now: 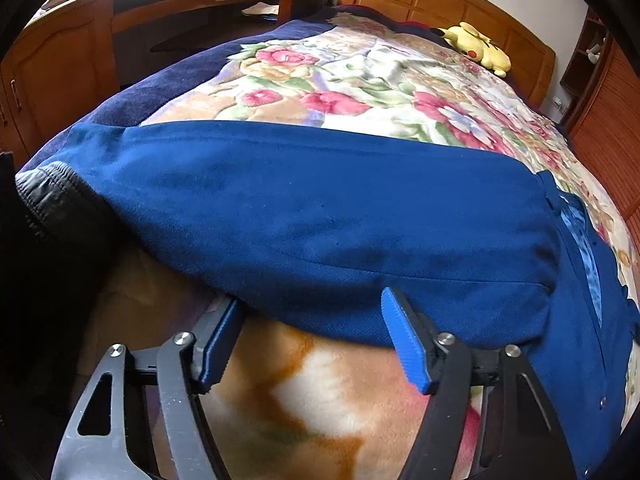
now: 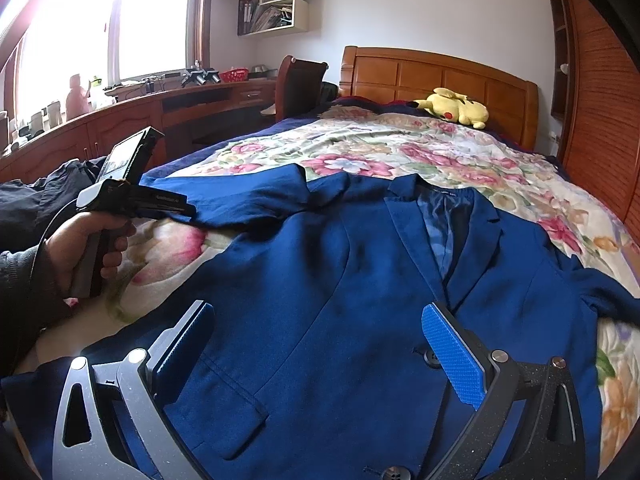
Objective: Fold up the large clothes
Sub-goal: 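Move the left tool to the jacket's side edge and close on it, then lift the gripped jacket side and fold it over the body, then open the left tool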
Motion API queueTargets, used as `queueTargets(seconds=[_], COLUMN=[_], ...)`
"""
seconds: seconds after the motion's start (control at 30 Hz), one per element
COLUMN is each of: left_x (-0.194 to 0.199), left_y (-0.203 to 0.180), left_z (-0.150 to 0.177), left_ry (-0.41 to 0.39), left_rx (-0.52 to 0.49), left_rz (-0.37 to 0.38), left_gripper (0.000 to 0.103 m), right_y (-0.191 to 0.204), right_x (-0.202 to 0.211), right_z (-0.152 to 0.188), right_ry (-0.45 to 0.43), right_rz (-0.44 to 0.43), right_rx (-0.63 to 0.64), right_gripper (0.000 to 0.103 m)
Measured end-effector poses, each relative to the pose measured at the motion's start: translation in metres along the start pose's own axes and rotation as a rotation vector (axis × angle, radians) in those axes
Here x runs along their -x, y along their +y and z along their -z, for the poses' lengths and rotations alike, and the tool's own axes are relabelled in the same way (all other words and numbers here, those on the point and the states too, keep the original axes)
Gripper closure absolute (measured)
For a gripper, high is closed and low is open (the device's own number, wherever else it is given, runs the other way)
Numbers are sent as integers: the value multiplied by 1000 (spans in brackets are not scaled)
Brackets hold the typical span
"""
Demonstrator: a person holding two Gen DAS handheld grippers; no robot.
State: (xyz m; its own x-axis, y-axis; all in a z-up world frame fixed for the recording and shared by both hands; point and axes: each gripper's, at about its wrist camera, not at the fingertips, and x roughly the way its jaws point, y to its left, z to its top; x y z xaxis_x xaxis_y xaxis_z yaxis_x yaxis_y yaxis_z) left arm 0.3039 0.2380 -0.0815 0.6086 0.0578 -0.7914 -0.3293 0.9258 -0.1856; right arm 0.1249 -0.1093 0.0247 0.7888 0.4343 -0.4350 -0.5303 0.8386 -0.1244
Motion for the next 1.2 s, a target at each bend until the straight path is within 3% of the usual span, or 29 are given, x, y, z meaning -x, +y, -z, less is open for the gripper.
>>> queueTargets(seconds=[0.17, 0.3, 0.37, 0.53, 0.7, 0.87, 0.97, 1.03, 1.1, 1.13, 1.2], left_x=[-3, -3, 2, 30, 64, 93, 97, 91, 82, 76, 64], left_y=[-4, -10, -17, -32, -58, -97, -99, -91, -83, -77, -64], left_z=[-4, -7, -8, -4, 2, 4, 2, -1, 1, 2, 4], left_ry=[-1, -2, -14, -68, -122, -166, -159, -126, -95, -83, -53], left_rx=[-36, -77, -106, -149, -212, -304, -275, -234, -211, -197, -167], left_rz=[-4, -5, -17, -24, 28, 47, 73, 48, 41, 35, 17], left_gripper=[53, 88, 95, 99, 103, 103, 103, 97, 66, 60, 36], right_y=[0, -1, -3, -11, -26, -42, -47, -46, -45, -44, -43], right_x=[3, 3, 5, 14, 28, 46, 49, 51, 53, 54, 56], right_z=[1, 1, 2, 1, 5, 18, 25, 28, 29, 29, 27], right_ry=[-4, -2, -3, -11, -31, -50, -45, -44, -46, -47, -48], right_rz=[3, 1, -14, -48, -12, 54, 90, 106, 113, 111, 109], right_rx=[6, -1, -11, -53, -76, -95, -94, -85, -83, -84, -84], right_gripper=[0, 0, 0, 0, 0, 0, 0, 0, 0, 0, 0])
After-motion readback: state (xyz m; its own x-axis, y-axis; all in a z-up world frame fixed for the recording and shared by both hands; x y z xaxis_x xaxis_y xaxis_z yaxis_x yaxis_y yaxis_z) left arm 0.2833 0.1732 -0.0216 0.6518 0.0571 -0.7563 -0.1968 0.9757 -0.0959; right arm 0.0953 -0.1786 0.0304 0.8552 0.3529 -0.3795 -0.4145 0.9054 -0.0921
